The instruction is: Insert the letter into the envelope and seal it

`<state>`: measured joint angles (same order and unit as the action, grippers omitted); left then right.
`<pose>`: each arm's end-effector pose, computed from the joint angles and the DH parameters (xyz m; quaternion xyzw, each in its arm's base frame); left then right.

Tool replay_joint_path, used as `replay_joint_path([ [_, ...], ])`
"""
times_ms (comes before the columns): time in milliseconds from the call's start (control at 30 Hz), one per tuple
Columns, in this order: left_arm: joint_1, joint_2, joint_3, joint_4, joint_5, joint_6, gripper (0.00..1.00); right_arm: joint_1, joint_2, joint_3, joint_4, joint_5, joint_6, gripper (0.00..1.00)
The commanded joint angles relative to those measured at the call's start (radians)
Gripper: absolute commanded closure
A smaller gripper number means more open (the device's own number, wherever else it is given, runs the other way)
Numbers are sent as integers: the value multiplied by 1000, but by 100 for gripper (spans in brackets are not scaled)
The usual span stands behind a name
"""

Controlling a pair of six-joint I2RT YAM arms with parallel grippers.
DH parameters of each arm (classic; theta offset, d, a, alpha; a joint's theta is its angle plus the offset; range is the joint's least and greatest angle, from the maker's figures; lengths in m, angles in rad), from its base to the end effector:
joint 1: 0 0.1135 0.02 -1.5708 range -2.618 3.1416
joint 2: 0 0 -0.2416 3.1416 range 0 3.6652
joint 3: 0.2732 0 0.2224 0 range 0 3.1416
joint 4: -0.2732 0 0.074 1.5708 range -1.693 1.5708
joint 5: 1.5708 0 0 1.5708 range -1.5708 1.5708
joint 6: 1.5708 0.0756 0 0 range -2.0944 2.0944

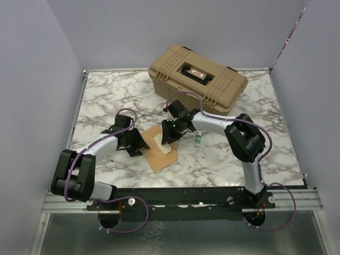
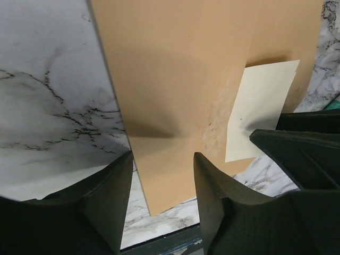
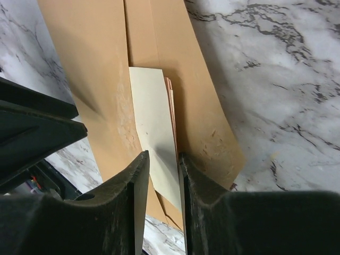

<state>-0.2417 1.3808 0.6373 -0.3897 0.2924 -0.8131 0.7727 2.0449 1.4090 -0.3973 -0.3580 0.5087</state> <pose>0.2226 -0.0773 0.1174 -0.2418 0.9355 -0.2310 0.1140 0.2768 0.3068 0.1252 -0.1717 0.9342 0.2938 0.1069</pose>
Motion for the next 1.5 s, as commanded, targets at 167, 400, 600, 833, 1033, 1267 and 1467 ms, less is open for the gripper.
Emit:
replay_joint_path([
  [167,-11,71,-60,56,-84,6,53,10,26,36,62,-82,-7,65],
  [400,-12,62,-75,52,-118,-7,56,7,-19,78,-67,129,-28,52],
  [600,-11,65,-74,49,-115,-12,57,8,-16,61,-103,169,-16,46],
  [833,-12,70,-71,67,-58,-31,58,8,-3,32,-75,93,-11,46],
  [1033,-14,77,-77,91,-37,-50,68,9,20,20,-37,-12,6,49],
  [1267,-16,99,-90,113,-19,-51,82,9,9,-10,68,-122,11,51],
  [1467,-18,103,-78,119,-17,-55,82,8,22,-19,94,-160,13,52],
])
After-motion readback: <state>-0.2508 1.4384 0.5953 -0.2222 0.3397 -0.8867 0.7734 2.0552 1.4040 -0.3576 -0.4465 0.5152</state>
